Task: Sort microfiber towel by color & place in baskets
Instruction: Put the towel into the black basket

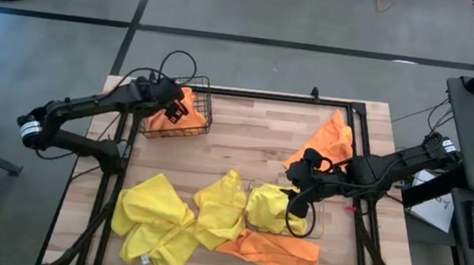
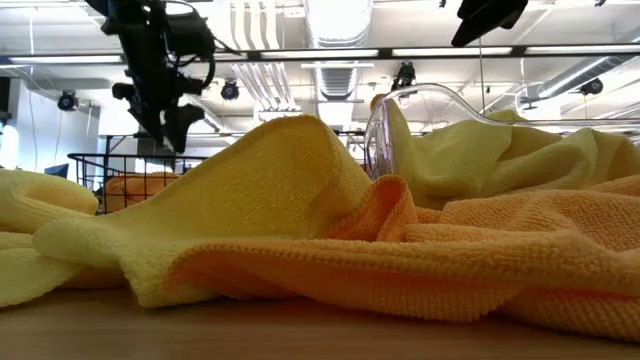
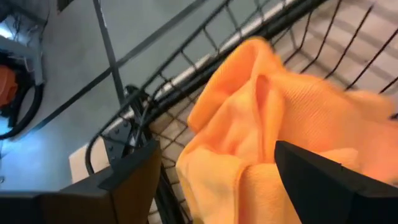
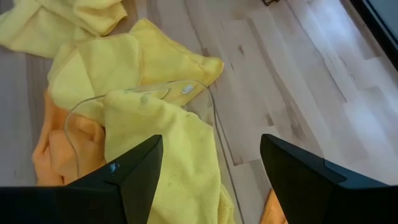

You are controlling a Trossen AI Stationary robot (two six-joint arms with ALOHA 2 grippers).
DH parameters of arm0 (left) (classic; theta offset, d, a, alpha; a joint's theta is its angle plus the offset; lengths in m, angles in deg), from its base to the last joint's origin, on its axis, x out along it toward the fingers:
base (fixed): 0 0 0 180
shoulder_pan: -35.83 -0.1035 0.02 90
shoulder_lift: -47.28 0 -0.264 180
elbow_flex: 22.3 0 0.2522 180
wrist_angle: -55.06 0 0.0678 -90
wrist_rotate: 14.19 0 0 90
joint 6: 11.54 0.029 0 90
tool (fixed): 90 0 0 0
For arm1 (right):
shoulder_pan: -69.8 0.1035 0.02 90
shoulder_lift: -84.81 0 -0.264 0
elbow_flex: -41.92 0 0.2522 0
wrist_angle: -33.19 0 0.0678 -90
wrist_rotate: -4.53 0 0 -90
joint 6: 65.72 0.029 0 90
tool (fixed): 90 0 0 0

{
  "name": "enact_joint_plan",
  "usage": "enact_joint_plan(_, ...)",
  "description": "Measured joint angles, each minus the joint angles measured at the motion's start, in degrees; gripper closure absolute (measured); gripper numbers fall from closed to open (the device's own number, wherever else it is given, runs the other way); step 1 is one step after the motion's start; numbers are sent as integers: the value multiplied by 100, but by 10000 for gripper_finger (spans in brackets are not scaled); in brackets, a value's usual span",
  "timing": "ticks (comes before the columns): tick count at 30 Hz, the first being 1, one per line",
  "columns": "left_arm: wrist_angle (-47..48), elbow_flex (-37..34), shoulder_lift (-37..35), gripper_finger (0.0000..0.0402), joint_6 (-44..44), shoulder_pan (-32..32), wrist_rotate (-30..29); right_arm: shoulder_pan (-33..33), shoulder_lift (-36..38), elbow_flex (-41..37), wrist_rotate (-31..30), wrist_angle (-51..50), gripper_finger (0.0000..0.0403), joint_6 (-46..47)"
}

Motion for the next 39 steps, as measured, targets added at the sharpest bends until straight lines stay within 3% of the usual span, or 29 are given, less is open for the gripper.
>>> enact_joint_plan(8,-303,143,-471,115,69,687,217,-147,0,-2,-597,-6,138,649)
enact_joint_plan(15,-980,-113,-757,118,235,2081,733,-794,0,-2,-592,-60,150,868)
enact_joint_plan(20,-1451,-177,-773,118,330,3195,749,-1476,-15,-2,-587,-319,164,1018)
enact_joint_plan(23,-2294,-451,-781,119,762,3822,948,-1890,-101,-2,-568,-631,165,971)
enact_joint_plan(28,-4048,-1145,-775,119,1282,4396,2102,-2597,-340,-2,-150,-1133,156,773)
enact_joint_plan(39,-6855,-2613,-784,119,1373,4505,2546,-3822,-901,-2,1043,-1317,150,-51)
